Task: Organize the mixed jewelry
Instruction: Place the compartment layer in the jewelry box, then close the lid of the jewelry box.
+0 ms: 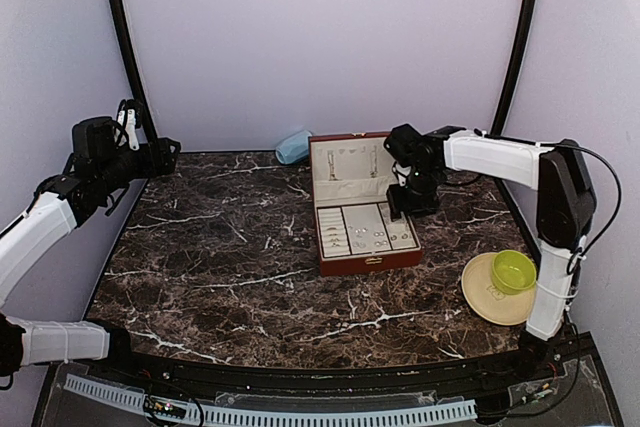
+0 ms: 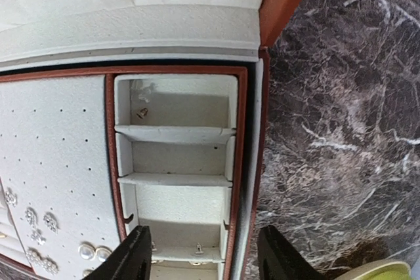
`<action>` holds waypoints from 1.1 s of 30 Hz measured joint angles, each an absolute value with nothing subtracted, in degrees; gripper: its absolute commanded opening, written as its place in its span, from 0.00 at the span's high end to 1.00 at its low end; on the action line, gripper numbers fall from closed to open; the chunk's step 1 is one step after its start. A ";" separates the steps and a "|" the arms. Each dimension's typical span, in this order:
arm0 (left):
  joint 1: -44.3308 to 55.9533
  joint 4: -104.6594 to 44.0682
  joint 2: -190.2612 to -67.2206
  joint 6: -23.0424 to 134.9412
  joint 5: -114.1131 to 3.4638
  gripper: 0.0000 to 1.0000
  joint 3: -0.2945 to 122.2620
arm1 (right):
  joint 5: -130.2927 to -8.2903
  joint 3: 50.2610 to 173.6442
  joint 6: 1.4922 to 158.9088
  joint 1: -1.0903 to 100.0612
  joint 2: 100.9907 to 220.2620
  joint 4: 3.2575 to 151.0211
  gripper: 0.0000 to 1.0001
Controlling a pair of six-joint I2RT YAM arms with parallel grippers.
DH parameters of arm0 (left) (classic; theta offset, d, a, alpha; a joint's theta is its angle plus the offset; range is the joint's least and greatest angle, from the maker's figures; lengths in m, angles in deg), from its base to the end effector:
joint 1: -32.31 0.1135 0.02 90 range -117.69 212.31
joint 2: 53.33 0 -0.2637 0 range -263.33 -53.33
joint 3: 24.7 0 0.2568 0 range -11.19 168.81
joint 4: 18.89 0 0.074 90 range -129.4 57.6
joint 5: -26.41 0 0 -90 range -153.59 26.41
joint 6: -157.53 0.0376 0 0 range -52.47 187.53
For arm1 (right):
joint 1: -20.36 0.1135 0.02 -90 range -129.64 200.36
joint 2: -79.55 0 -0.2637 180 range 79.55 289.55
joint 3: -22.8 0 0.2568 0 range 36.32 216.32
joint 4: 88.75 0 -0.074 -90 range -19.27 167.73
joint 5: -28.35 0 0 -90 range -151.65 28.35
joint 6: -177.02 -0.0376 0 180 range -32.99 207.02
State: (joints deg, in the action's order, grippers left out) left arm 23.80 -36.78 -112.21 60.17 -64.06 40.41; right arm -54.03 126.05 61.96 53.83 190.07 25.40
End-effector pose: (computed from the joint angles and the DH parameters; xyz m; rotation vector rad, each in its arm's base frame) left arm 0.2456 -0.0364 0.3446 0.0119 1.7783 -0.1928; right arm 0.3360 0.2162 0.2215 -0.1790 2.8145 0.0407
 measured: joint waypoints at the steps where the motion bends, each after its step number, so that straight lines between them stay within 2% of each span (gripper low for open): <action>1: 23.80 -36.78 -112.21 60.28 -64.06 0.02 40.41 | -53.77 125.79 61.82 53.72 189.48 25.44 0.35; 5: 23.80 -36.78 -112.21 60.74 -63.75 0.03 40.41 | -51.69 122.40 61.56 53.11 184.49 26.21 0.27; 9: 23.80 -36.41 -112.25 62.27 -61.04 0.09 40.08 | -51.76 115.56 61.45 51.62 176.21 29.27 0.16; 16: 22.64 -31.56 -115.24 62.60 -50.96 0.11 38.48 | -62.47 102.71 61.98 42.86 163.75 44.46 0.10; 22: 13.63 -24.19 -125.60 59.17 -42.81 0.11 41.17 | -74.01 100.72 61.17 36.33 164.84 60.22 0.09; 23: 12.56 -22.99 -127.46 58.43 -41.83 0.12 42.16 | -75.37 101.29 61.17 35.71 165.59 62.21 0.03; 25: 10.44 -20.02 -133.04 55.34 -39.69 0.13 45.81 | -77.53 103.32 61.02 34.95 167.79 65.51 0.02; 33: 9.72 -9.50 -153.69 41.77 -31.95 0.14 63.27 | -84.92 112.76 61.10 32.96 177.85 73.16 0.01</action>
State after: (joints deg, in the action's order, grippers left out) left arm 9.72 -9.50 -153.69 41.77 -31.95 63.27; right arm -84.92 112.76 61.10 32.96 177.85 73.16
